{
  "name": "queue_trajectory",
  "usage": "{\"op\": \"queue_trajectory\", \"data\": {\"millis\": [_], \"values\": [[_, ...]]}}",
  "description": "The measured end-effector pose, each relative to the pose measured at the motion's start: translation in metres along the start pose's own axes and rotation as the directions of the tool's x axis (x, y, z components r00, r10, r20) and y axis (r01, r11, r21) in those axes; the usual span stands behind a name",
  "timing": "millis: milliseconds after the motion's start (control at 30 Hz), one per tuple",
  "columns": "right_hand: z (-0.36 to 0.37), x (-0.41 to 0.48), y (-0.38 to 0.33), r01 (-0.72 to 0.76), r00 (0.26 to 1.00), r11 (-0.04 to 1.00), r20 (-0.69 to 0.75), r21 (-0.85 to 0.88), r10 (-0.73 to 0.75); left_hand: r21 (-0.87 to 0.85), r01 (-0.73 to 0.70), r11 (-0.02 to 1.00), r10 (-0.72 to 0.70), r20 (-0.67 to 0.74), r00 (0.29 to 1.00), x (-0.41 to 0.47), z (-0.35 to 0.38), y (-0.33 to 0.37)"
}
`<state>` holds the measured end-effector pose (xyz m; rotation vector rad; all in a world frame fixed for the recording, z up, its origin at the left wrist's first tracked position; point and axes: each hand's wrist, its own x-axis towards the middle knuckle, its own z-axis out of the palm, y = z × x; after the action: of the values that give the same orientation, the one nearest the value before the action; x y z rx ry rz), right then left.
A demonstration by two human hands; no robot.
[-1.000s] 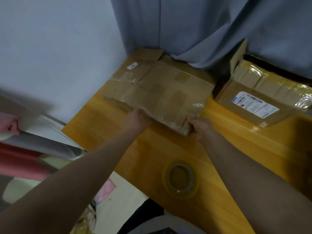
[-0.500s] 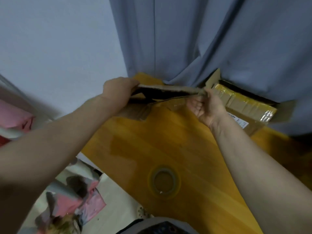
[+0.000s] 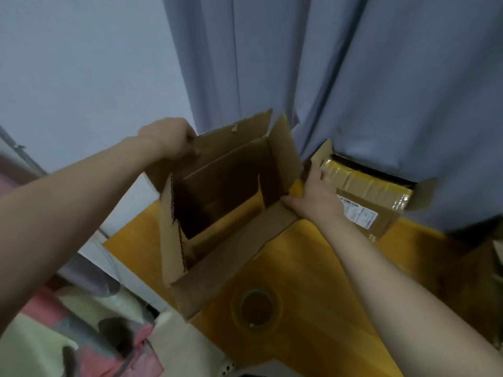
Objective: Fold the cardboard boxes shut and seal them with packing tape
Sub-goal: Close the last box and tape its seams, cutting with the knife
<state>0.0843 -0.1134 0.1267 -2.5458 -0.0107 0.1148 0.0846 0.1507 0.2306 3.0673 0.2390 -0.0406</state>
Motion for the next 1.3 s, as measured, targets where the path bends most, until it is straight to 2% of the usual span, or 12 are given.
{"op": "queue_trajectory", "data": {"millis": [67,100,167,200,233,400,567,633,800,1000,1133,1300], "values": [[-0.005,-0.003,0.003,-0.136,0.987,0.976,0.111,0.17,0.118,-0.105,0.034,0.994,-0.03,0.038,0.999,-0.002,0.008,-0.015],[-0.007,-0.007,0.002,-0.231,0.966,0.905,0.198,0.358,0.168,-0.164,0.055,0.985,-0.047,0.052,0.998,-0.002,0.012,-0.021],[-0.006,-0.016,-0.005,-0.39,0.913,0.658,0.363,0.644,0.185,-0.319,0.113,0.941,-0.09,0.085,0.992,-0.004,0.019,-0.029],[-0.003,-0.019,-0.012,-0.406,0.907,0.576,0.389,0.709,0.161,-0.406,0.15,0.902,-0.115,0.11,0.987,-0.005,0.022,-0.033],[0.001,-0.022,-0.02,-0.392,0.912,0.563,0.387,0.727,0.136,-0.475,0.188,0.86,-0.139,0.136,0.981,-0.005,0.024,-0.036],[0.005,-0.002,-0.044,-0.21,0.969,0.793,0.23,0.572,0.09,-0.611,0.287,0.738,-0.219,0.185,0.958,-0.005,0.021,-0.056],[-0.012,0.021,-0.056,-0.032,0.998,0.989,0.061,0.144,0.024,-0.606,0.333,0.722,-0.261,0.207,0.943,-0.017,0.024,-0.083],[-0.01,0.027,-0.063,-0.011,0.999,0.994,0.037,0.109,0.007,-0.624,0.346,0.701,-0.279,0.206,0.938,-0.019,0.028,-0.088],[0.018,0.036,-0.073,-0.047,0.987,0.992,0.161,0.117,0.028,-0.629,0.352,0.694,-0.295,0.197,0.935,-0.013,0.037,-0.096],[0.014,0.055,-0.063,-0.097,0.995,0.995,0.013,-0.005,0.098,-0.57,0.363,0.737,-0.276,0.237,0.932,-0.016,0.052,-0.109],[0.017,0.07,-0.081,-0.035,0.999,0.999,-0.015,-0.036,0.034,-0.574,0.324,0.752,-0.283,0.162,0.945,-0.009,0.05,-0.107],[0.06,0.074,-0.08,-0.001,0.998,0.997,0.06,-0.081,0.006,-0.26,0.336,0.905,-0.272,0.253,0.929,-0.008,0.084,-0.12]]}}
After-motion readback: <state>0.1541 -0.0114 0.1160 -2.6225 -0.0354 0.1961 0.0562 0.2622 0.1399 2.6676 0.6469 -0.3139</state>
